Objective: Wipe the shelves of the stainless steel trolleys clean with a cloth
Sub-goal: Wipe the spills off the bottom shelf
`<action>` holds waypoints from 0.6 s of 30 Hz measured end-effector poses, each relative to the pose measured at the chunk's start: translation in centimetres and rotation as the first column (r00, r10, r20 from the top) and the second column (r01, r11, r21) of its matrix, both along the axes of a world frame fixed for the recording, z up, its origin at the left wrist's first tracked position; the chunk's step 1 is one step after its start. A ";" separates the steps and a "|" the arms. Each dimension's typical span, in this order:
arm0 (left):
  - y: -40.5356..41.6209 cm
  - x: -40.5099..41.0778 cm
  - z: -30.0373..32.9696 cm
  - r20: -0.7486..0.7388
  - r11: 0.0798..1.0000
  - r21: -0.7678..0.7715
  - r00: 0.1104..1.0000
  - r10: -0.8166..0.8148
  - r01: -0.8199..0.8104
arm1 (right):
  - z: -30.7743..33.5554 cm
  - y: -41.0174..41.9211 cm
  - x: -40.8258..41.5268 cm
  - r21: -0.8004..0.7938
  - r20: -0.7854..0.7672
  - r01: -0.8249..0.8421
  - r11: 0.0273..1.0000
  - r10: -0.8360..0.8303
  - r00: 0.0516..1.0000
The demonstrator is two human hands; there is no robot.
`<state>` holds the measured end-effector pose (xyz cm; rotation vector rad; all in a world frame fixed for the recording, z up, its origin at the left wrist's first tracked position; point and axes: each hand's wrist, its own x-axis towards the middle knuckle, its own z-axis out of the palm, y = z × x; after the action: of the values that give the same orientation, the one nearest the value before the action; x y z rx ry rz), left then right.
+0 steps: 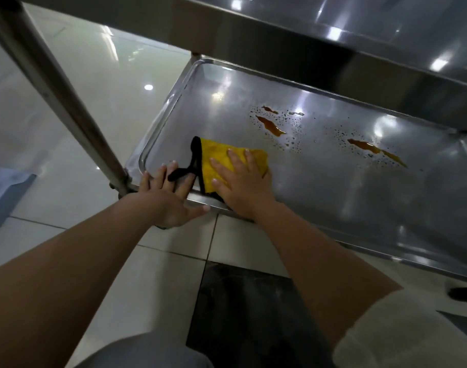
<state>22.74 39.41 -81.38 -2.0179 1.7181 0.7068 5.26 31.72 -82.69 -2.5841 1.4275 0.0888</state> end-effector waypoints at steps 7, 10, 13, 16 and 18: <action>1.2 -1.0 0.0 -0.055 0.997 -0.076 0.998 0.003 -0.007 | 0.2 1.1 -14.5 -0.099 0.011 0.350 0.932 -0.351 0.936; 1.5 -2.7 0.2 -0.046 0.996 -0.081 0.999 0.026 -0.030 | 0.1 0.9 -14.9 -0.056 0.020 0.488 0.871 -0.488 0.873; 1.2 -4.3 0.4 -0.011 0.997 -0.054 0.999 0.047 -0.047 | 0.3 -0.5 -10.7 -0.032 -0.015 0.499 0.866 -0.500 0.866; 0.7 -4.9 0.5 -0.006 0.997 -0.035 0.997 0.071 -0.071 | 0.8 -2.3 -4.2 -0.025 -0.045 0.352 0.936 -0.352 0.935; 0.6 -4.9 0.5 0.000 0.996 -0.015 0.997 0.083 -0.083 | 0.9 -2.7 1.1 0.054 -0.054 0.221 0.974 -0.218 0.974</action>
<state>17.80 39.98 -80.87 -2.1098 1.6523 0.7222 6.34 29.02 -81.77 -2.3740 1.6907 0.1607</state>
